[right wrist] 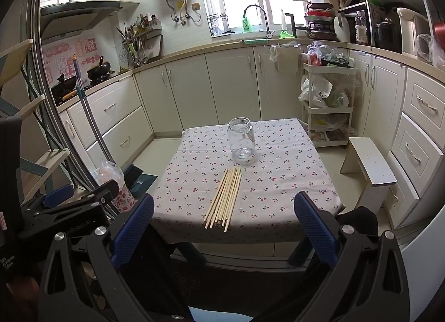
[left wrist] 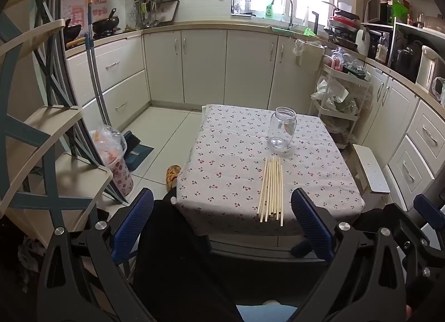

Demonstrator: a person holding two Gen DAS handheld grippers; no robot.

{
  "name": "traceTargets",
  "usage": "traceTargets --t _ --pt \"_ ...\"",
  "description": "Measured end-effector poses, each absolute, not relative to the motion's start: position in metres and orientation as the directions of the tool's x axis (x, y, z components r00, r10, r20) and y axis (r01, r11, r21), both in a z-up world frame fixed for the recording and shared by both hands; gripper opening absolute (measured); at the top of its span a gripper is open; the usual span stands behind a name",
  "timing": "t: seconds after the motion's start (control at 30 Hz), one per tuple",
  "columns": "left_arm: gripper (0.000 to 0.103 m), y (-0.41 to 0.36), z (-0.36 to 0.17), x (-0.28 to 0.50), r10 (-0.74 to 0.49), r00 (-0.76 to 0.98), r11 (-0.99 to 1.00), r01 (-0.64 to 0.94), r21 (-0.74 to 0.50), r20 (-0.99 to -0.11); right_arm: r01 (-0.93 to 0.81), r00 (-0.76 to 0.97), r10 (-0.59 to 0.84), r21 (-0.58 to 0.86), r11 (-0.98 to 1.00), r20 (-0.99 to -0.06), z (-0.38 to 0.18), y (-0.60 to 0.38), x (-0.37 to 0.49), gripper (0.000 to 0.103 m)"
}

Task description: Organize utensils

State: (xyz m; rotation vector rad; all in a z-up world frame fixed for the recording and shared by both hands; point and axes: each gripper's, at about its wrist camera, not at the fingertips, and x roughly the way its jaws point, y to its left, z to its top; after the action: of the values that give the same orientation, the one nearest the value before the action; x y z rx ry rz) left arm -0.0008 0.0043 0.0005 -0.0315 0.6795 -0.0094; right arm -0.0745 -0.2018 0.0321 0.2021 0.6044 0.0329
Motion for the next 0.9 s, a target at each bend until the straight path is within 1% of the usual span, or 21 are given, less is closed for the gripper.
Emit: traceTargets --t 0.27,0.5,0.9 --pt "0.095 0.004 -0.001 0.000 -0.028 0.779 0.999 0.003 -0.040 -0.626 0.026 0.819 0.093 0.199 0.980 -0.566 0.031 -0.202 -0.072 0.097" --pt "0.095 0.001 -0.006 0.013 -0.029 0.767 0.999 0.008 -0.035 -0.641 0.026 0.807 0.098 0.201 0.979 -0.582 0.026 -0.207 -0.062 0.097" --pt "0.095 -0.007 -0.018 0.063 -0.025 0.738 1.000 0.011 -0.025 -0.675 0.039 0.772 0.099 0.203 0.978 -0.628 0.011 -0.209 -0.011 0.097"
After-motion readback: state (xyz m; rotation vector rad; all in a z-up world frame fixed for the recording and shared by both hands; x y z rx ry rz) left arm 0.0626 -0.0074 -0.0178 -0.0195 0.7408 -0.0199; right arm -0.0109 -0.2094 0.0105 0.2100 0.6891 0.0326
